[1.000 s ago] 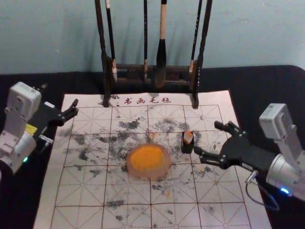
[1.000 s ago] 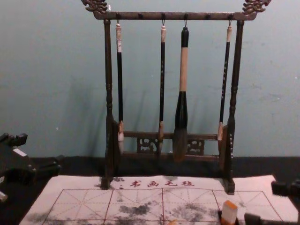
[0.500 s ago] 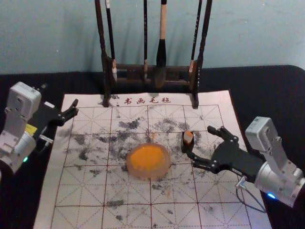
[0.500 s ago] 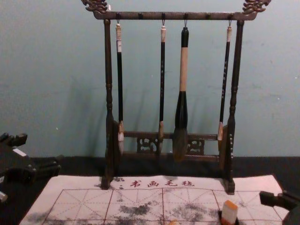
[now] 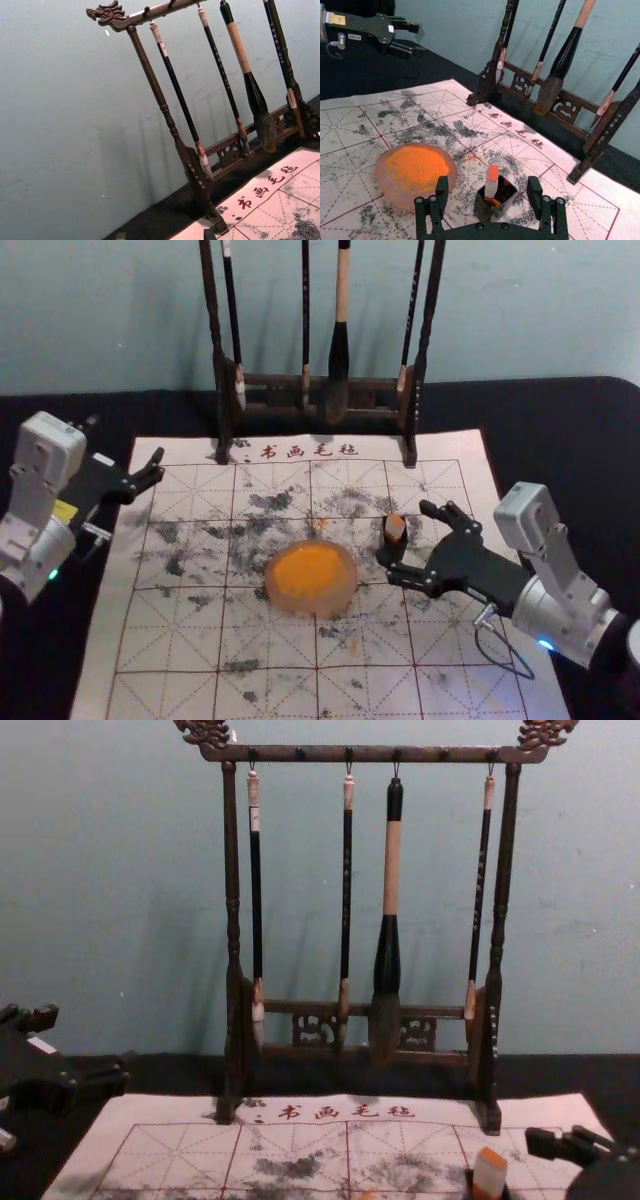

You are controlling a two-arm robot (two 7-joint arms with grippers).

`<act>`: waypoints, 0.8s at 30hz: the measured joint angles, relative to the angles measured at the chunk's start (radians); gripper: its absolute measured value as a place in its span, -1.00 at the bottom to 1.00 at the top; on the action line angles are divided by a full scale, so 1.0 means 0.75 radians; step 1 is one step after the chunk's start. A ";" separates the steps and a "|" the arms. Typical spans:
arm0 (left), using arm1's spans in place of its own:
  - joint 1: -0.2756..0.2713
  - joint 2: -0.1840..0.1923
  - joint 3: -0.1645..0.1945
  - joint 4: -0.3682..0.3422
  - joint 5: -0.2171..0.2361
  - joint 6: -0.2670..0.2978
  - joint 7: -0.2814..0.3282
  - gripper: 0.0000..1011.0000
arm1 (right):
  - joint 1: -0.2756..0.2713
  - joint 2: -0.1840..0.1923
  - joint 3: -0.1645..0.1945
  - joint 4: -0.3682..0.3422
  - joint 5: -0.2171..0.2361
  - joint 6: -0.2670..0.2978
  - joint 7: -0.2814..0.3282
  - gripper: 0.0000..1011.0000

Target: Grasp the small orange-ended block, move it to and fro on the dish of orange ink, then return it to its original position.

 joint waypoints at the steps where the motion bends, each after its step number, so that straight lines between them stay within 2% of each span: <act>1: 0.000 0.000 0.000 0.000 0.000 0.000 0.000 0.98 | 0.002 -0.004 0.001 0.003 -0.001 0.003 0.001 0.98; 10: 0.000 0.000 0.000 0.000 0.000 0.000 0.000 0.98 | 0.024 -0.049 0.011 0.037 -0.028 0.034 0.016 0.98; 24: 0.000 0.000 0.000 0.000 0.000 0.000 0.000 0.98 | 0.032 -0.093 0.037 0.065 -0.068 0.042 0.043 0.98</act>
